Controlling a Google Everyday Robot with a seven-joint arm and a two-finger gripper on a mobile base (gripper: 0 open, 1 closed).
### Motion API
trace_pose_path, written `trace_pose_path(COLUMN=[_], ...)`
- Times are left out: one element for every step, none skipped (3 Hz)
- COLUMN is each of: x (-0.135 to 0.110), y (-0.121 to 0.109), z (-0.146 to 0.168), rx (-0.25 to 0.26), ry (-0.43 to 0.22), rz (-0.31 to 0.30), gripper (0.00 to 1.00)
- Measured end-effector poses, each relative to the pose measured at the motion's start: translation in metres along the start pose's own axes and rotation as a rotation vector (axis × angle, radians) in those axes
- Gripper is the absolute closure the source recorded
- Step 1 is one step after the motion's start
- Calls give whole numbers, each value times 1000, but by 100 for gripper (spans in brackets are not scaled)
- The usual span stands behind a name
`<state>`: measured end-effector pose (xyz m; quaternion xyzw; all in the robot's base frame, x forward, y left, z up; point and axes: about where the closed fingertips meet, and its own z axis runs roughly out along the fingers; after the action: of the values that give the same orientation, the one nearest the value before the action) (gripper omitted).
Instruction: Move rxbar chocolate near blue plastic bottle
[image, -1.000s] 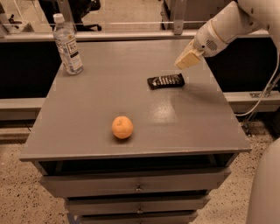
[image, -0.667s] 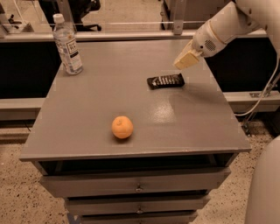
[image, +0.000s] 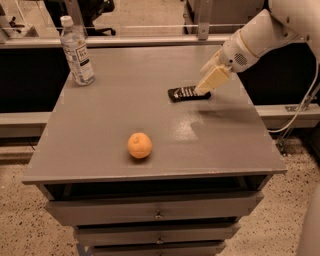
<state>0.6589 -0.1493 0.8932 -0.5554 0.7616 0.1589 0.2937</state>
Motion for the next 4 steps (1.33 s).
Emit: trace_pose_path(x=[-4,0,4,12], y=[11,12,7,0], z=[13,37,52,63], rx=[-20,-34,-40,-38], ry=[-32,-50,-51,-51], rz=[-11,5,22,50], gripper=[0,0,0,16])
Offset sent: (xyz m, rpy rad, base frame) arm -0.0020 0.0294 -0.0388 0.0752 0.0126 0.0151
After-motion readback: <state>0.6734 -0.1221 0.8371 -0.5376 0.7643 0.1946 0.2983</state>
